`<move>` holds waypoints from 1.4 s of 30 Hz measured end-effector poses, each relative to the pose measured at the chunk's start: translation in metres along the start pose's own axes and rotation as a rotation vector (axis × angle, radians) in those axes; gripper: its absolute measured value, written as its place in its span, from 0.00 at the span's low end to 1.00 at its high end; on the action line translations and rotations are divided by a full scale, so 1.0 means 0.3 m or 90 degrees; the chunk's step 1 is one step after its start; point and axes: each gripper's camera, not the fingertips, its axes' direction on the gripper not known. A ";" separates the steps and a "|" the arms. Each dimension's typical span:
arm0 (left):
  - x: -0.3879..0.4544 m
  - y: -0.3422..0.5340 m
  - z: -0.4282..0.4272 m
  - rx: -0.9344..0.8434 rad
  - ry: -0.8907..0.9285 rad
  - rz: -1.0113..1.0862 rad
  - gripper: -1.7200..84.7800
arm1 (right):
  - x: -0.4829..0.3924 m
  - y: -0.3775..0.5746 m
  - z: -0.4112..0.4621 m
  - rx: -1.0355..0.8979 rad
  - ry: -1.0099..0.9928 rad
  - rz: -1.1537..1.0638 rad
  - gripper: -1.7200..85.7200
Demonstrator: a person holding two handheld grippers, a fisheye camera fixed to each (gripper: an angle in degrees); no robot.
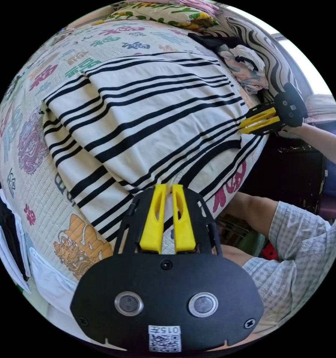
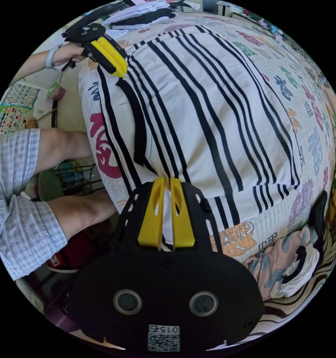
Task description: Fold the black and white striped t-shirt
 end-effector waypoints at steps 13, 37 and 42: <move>-0.038 0.178 -0.115 0.006 0.054 0.019 0.01 | 0.088 0.238 -0.059 0.014 -0.117 0.037 0.02; -1.069 0.182 -0.388 0.288 0.333 -0.469 0.04 | 1.137 0.717 -0.036 0.345 -0.497 0.677 0.02; -1.154 0.277 -0.456 0.323 0.320 -0.488 0.01 | 1.236 0.875 -0.066 0.372 -0.416 0.769 0.01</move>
